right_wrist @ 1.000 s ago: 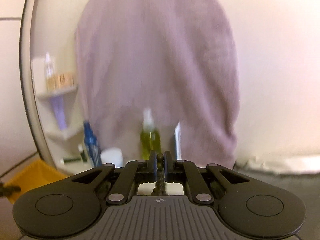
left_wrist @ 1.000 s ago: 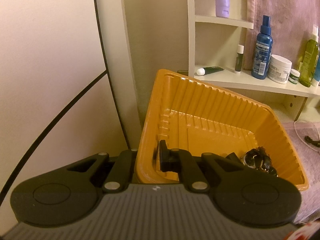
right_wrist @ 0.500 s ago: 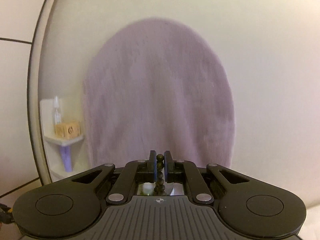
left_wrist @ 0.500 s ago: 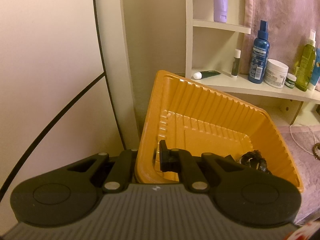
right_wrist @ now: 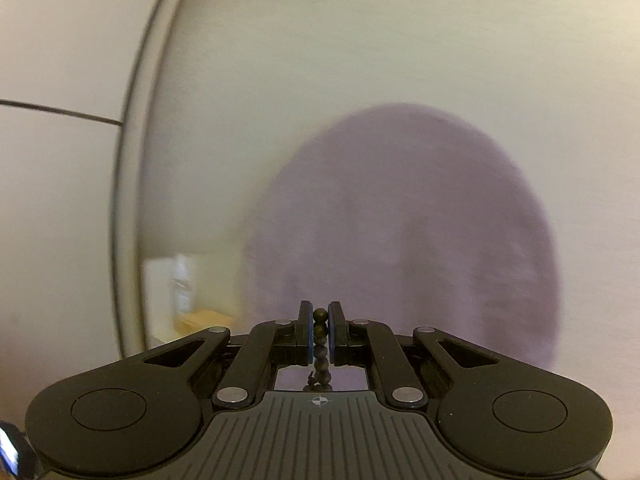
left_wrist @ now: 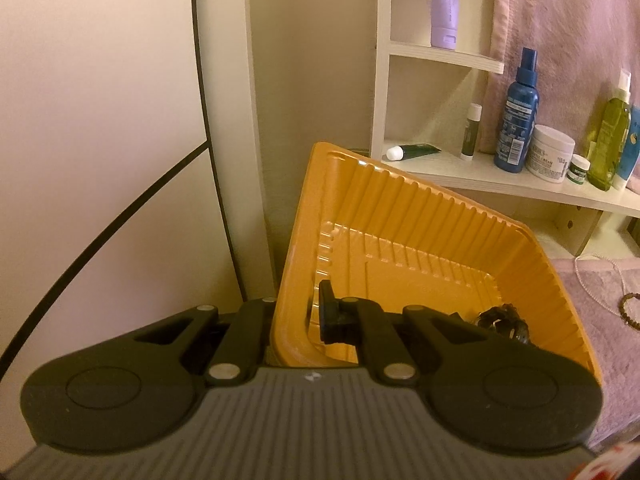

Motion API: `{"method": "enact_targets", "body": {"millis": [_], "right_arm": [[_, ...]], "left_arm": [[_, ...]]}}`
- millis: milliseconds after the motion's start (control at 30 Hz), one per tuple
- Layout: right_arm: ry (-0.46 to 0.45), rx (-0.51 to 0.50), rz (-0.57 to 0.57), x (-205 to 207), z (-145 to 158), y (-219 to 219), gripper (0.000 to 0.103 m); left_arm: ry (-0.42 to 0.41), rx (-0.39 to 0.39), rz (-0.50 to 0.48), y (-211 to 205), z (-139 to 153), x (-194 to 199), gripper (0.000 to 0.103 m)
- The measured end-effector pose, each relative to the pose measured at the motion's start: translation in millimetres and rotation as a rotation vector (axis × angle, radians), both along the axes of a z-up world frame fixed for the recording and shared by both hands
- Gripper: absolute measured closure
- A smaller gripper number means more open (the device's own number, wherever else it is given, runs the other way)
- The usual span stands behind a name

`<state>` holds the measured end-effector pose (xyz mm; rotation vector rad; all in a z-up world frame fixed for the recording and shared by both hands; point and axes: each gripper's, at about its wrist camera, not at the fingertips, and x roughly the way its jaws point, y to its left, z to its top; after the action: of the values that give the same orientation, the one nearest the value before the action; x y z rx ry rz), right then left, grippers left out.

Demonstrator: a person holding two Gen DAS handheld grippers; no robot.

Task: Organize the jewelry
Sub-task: 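Lower the bead strand into the orange tray and open the right tool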

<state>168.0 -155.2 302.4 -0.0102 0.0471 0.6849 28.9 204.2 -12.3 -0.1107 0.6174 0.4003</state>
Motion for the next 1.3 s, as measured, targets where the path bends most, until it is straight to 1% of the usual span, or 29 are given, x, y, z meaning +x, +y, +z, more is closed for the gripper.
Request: {"method": "enact_targets", "body": {"millis": [233,300,400,500,633,767,833,967,1100,1300], "right_arm": [[0.004,0.097,0.179,-0.7,1.9,59.7,0.096],[0.02,0.117,0.224,-0.7,-3.1,75.3,0.096],[0.062,0.131,0.28,0.8,-18.1,99.4,0.096],[0.137,0.13,0.334,3.8,-42.7,121.9,0.096],[0.261,0.076,0.375,8.3,-92.3,153.4,0.096],[0.391,0.034,0.379,16.2,-143.9,172.0,0.096],[0.463,0.017,0.372,19.5,-171.2,173.4,0.096],[0.567,-0.015,0.365,25.1,-215.1,183.5,0.096],[0.638,-0.042,0.36,29.1,-247.5,190.9,0.096],[0.658,-0.098,0.35,23.5,-278.0,200.1,0.096]], "left_arm": [[-0.008,-0.013,-0.007,2.2,-1.1,0.1,0.096],[-0.009,-0.018,-0.006,3.2,-1.9,-0.1,0.096],[-0.011,-0.023,-0.007,4.0,-3.0,-0.6,0.096],[-0.011,-0.026,-0.007,4.7,-3.9,-0.9,0.097],[-0.009,-0.03,-0.005,5.2,-5.2,-1.0,0.097],[-0.008,-0.033,-0.004,5.5,-7.1,0.1,0.097],[-0.008,-0.035,-0.004,5.7,-7.6,0.3,0.097],[-0.004,-0.036,-0.004,6.5,-10.2,2.0,0.097],[-0.001,-0.033,-0.005,6.7,-11.3,4.1,0.097],[0.001,-0.029,-0.005,6.5,-10.9,5.8,0.097]]}}
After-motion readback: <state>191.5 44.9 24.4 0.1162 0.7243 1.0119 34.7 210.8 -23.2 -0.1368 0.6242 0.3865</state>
